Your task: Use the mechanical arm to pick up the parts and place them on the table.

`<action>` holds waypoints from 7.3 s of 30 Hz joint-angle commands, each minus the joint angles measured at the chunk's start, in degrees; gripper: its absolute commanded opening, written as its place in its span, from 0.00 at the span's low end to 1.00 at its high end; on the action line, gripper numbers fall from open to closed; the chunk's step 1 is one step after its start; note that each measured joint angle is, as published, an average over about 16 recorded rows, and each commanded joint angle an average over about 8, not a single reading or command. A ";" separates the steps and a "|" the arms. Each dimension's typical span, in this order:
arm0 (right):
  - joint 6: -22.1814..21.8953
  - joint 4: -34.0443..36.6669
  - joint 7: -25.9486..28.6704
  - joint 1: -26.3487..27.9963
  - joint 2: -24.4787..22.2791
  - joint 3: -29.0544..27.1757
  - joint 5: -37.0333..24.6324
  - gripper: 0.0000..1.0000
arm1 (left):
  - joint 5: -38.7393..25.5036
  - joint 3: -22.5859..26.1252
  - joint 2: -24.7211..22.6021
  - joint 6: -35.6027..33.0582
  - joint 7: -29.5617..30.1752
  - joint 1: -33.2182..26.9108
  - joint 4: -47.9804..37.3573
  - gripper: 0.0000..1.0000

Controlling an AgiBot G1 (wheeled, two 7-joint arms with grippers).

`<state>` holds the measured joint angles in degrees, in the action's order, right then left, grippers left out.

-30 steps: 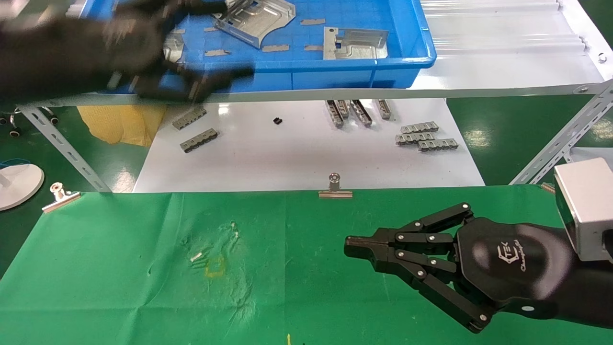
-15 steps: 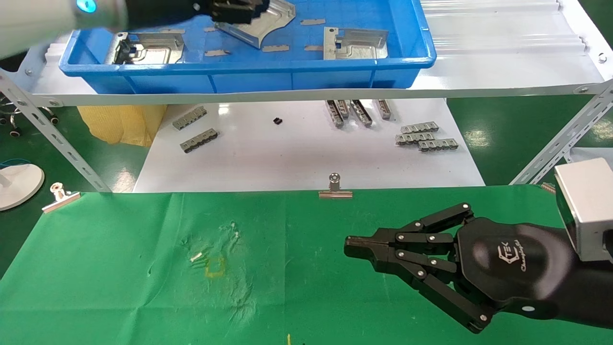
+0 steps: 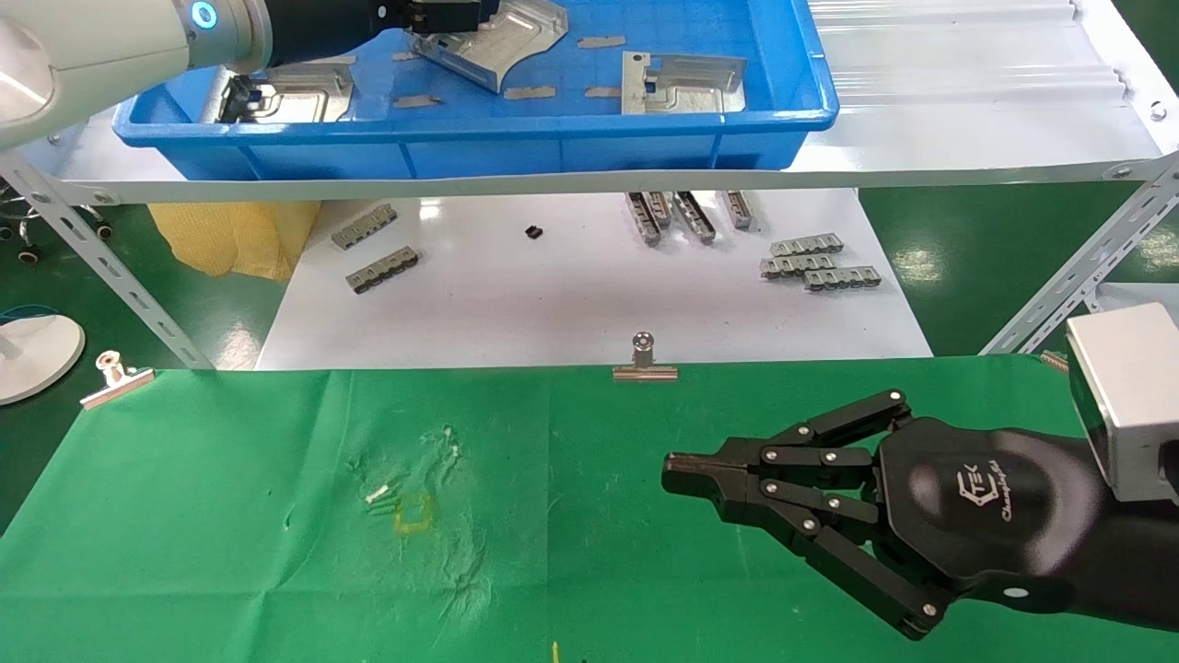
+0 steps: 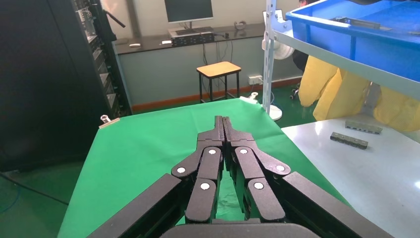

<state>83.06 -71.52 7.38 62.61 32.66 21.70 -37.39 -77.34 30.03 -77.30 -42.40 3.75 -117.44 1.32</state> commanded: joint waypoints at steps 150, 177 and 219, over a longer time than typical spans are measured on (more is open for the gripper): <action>-0.02 0.02 -0.02 -0.01 -0.02 0.02 0.02 1.00 | 22.48 7.92 29.06 -47.26 -27.80 32.68 22.53 1.00; -0.02 0.02 -0.02 0.00 -0.02 0.03 0.02 1.00 | 31.18 -6.76 37.91 -44.61 -4.50 48.21 55.82 1.00; -0.03 0.04 -0.02 -0.02 -0.02 0.03 0.04 1.00 | 35.63 -14.19 42.39 -43.23 7.12 56.07 72.64 1.00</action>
<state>83.03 -71.48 7.35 62.59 32.64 21.73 -37.35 -41.70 15.83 -34.90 -85.63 10.88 -61.35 73.98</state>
